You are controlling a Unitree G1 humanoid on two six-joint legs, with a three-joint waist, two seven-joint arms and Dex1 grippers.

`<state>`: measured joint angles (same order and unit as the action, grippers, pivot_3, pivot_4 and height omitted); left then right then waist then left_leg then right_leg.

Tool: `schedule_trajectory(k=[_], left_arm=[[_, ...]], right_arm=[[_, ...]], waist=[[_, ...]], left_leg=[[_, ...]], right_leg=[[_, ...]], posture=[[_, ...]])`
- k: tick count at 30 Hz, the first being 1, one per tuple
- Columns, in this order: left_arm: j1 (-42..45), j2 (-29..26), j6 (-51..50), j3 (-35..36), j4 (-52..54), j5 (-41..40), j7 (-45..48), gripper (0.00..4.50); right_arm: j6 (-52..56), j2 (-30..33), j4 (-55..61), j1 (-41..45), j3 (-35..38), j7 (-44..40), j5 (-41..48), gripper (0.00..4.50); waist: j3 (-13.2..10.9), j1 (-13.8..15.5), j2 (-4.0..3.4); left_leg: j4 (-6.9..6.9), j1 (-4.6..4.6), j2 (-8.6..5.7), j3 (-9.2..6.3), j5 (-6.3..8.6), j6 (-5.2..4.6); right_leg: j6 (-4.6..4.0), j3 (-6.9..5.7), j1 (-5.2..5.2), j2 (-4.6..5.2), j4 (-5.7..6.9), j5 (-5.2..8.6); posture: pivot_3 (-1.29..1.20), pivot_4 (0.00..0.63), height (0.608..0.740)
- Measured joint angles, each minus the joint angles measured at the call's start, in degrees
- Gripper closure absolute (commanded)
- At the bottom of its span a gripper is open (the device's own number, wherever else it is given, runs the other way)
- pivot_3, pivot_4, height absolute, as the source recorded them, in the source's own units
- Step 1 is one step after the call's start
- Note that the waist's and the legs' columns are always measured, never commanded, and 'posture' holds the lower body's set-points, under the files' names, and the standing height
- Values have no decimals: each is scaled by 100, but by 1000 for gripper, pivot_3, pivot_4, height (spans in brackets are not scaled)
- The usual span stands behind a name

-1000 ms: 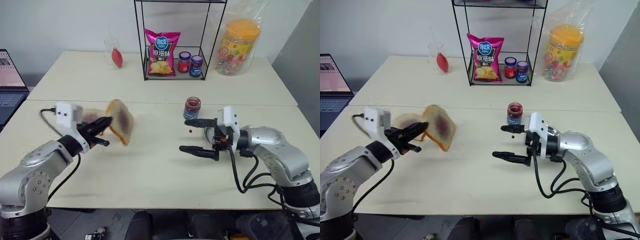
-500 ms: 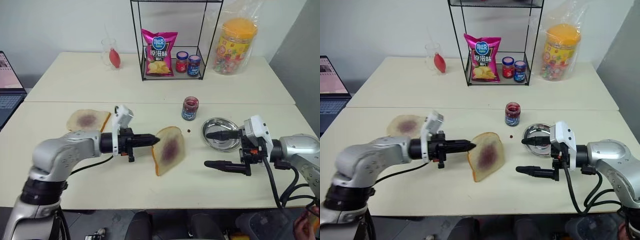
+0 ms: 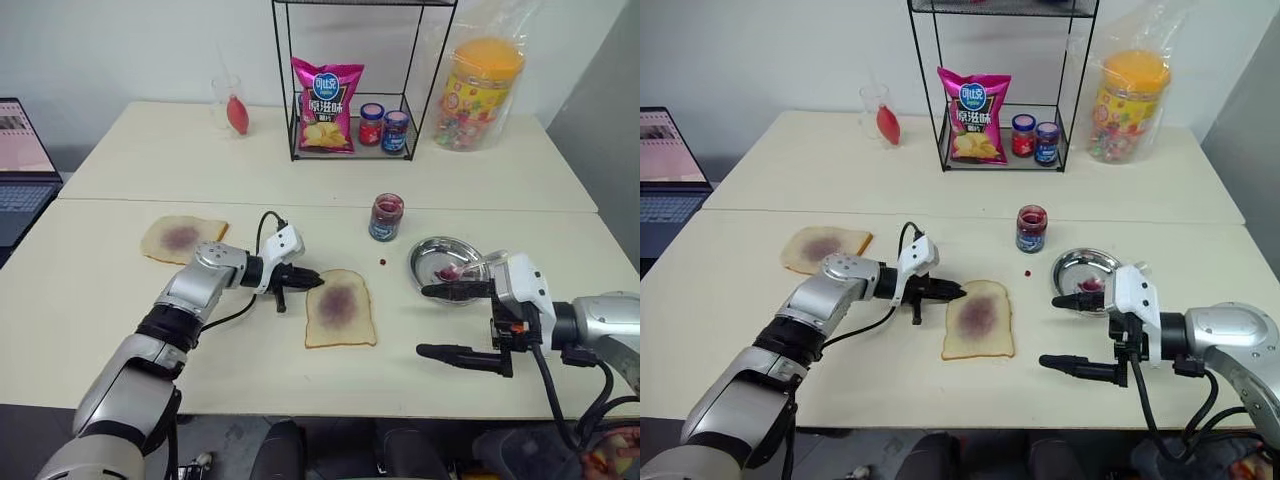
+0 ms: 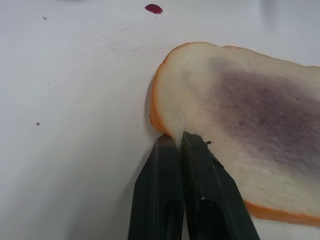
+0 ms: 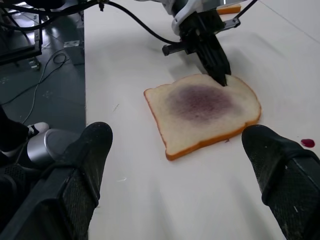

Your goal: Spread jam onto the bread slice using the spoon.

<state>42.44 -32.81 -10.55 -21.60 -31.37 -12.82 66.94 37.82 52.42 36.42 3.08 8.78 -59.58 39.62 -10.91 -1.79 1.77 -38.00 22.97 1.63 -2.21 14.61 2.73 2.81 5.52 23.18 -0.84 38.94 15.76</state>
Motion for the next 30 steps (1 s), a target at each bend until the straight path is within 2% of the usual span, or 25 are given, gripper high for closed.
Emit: schedule_trajectory(k=[6, 18, 19, 20, 30], left_arm=[[227, 219, 697, 118, -565, 439, -96, 4474], [290, 393, 907, 419, -753, 740, -258, 4474], [286, 394, 881, 433, -740, 742, -251, 4024], [256, 394, 869, 472, -696, 749, -244, 3827], [149, 313, 1136, 571, -451, 1035, -436, 2121]], right_arm=[[-29, -26, 1, -7, 2, 101, -4, 0], [-37, -153, -19, 66, -100, 225, -5, 0], [-37, -154, -19, 67, -103, 225, -5, 0], [-37, -155, -19, 68, -106, 226, -5, 0], [-1, -155, -15, 97, -118, 226, 6, 0]], waist=[[0, -1, 0], [0, -5, 0], [0, -5, 0], [0, -4, 0], [0, -3, 1]], left_leg=[[-1, -2, 0, 0, -4, -6], [0, 0, 0, 1, -4, -6], [0, 0, 0, 1, -4, -6], [0, 0, 0, 1, -4, -6], [2, 0, 1, 0, -4, -6]], right_leg=[[3, 1, -3, 0, 0, -6], [3, 2, -1, -1, 0, -6], [3, 2, -1, -1, 0, -6], [3, 1, -1, -1, 0, -6], [3, 1, -1, 0, -2, -6]], posture=[[0, 150, 740], [0, 150, 740], [0, 150, 740], [0, 150, 740], [0, 150, 740]])
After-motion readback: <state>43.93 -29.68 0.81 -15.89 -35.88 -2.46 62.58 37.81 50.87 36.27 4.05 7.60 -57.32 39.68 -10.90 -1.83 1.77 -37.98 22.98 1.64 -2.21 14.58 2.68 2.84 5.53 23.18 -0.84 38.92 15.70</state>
